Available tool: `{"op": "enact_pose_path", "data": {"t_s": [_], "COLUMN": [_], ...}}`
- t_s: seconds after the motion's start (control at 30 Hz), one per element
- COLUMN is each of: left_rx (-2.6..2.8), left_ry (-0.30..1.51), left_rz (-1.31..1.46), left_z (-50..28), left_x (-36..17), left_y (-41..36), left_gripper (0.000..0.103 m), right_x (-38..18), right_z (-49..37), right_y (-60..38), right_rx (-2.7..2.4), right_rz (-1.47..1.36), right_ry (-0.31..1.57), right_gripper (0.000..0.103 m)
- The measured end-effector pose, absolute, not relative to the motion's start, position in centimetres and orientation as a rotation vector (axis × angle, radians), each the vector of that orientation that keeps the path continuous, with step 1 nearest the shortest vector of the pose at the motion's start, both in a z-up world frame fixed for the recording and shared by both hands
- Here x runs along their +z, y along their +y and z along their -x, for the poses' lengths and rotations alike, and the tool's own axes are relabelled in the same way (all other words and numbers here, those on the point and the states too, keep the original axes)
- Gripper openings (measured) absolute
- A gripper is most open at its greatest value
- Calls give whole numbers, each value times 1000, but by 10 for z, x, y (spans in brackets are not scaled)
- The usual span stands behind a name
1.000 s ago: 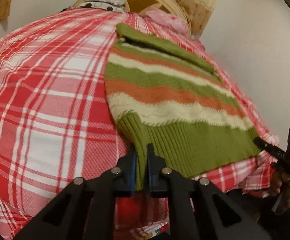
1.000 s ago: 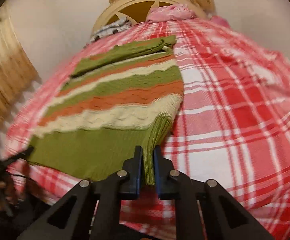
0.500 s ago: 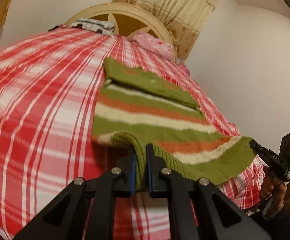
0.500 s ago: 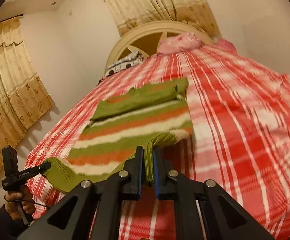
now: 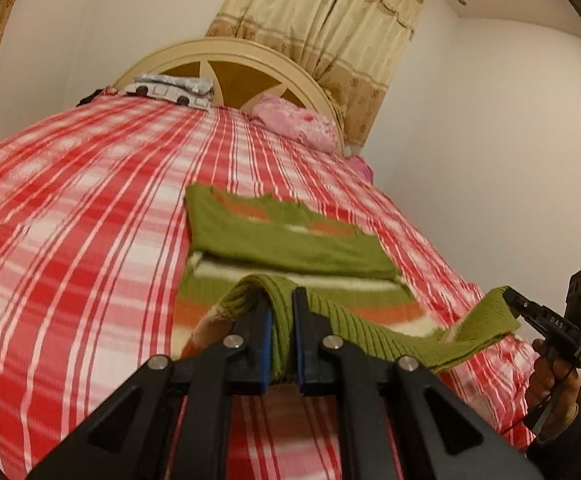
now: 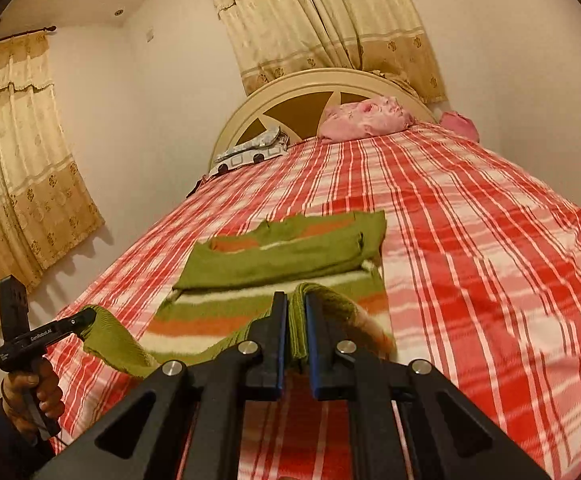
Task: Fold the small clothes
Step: 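Lift the hem with both grippers and fold it toward the collar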
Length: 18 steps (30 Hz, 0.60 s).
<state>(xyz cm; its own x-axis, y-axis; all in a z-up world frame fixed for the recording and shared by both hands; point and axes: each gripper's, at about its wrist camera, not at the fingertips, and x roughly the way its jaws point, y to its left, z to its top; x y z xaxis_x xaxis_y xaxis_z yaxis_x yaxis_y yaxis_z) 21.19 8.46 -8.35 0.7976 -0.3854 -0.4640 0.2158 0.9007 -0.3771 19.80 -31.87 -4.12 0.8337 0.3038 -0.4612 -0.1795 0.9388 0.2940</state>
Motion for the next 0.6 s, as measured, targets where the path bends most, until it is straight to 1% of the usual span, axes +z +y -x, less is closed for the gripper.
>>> {"op": "enact_pose_path", "data": {"t_s": [0.27, 0.6], "left_rx": [-289, -253], "left_ry": [527, 527], "left_rz": [304, 292], "left_z": [-264, -342], "left_x": [-71, -66], "left_y": [84, 80], "left_gripper": [9, 9], "right_x": [-23, -17], "right_z": [-261, -348], "right_y": [-318, -318], "right_rx": [247, 225], "right_rz": [-259, -260], "right_ry": [514, 551], "right_gripper": [8, 8]}}
